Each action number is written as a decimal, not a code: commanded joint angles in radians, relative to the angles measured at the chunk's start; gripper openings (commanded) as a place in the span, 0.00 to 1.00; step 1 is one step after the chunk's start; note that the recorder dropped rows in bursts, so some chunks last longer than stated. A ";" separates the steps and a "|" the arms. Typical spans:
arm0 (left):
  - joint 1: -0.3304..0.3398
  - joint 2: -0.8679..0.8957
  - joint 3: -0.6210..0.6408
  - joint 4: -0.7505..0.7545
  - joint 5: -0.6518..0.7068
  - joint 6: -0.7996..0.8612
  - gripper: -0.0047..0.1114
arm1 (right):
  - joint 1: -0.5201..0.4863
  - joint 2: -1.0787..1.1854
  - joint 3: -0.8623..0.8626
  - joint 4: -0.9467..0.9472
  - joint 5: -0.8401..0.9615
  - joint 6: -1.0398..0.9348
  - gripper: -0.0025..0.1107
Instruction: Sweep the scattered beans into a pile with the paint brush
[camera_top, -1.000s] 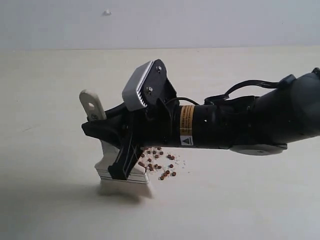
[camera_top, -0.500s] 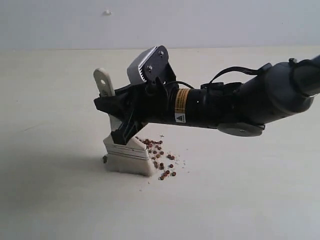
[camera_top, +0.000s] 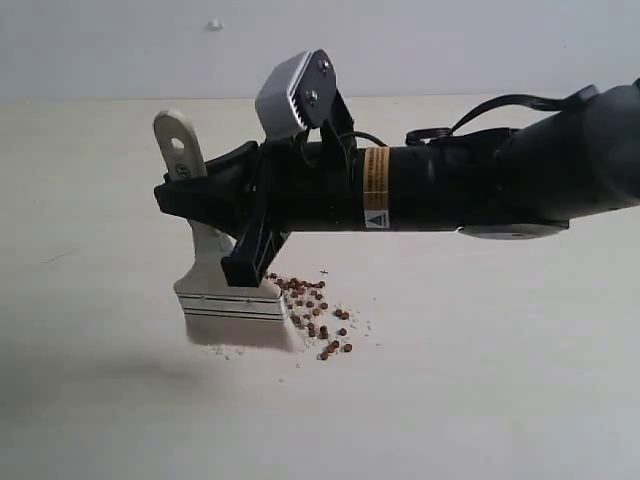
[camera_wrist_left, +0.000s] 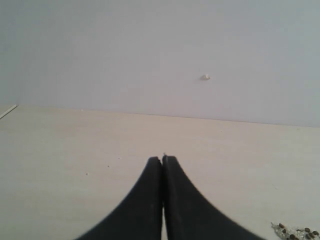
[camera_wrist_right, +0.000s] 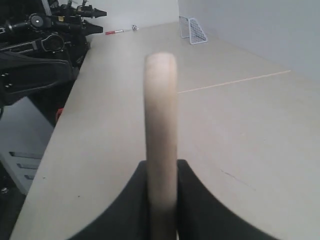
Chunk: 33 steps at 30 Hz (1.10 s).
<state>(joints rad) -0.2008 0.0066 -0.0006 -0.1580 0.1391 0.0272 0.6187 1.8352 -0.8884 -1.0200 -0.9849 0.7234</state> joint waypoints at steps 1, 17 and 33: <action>0.001 -0.007 0.001 -0.005 -0.010 -0.005 0.04 | -0.085 -0.070 -0.006 -0.183 -0.042 0.167 0.02; 0.001 -0.007 0.001 -0.005 -0.010 -0.005 0.04 | -0.294 -0.059 -0.006 -0.711 -0.217 0.253 0.02; 0.001 -0.007 0.001 -0.005 -0.010 -0.005 0.04 | -0.293 0.264 -0.265 -0.724 -0.236 0.250 0.02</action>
<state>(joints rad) -0.2008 0.0066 -0.0006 -0.1580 0.1391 0.0272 0.3240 2.0585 -1.1009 -1.7350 -1.2484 0.9849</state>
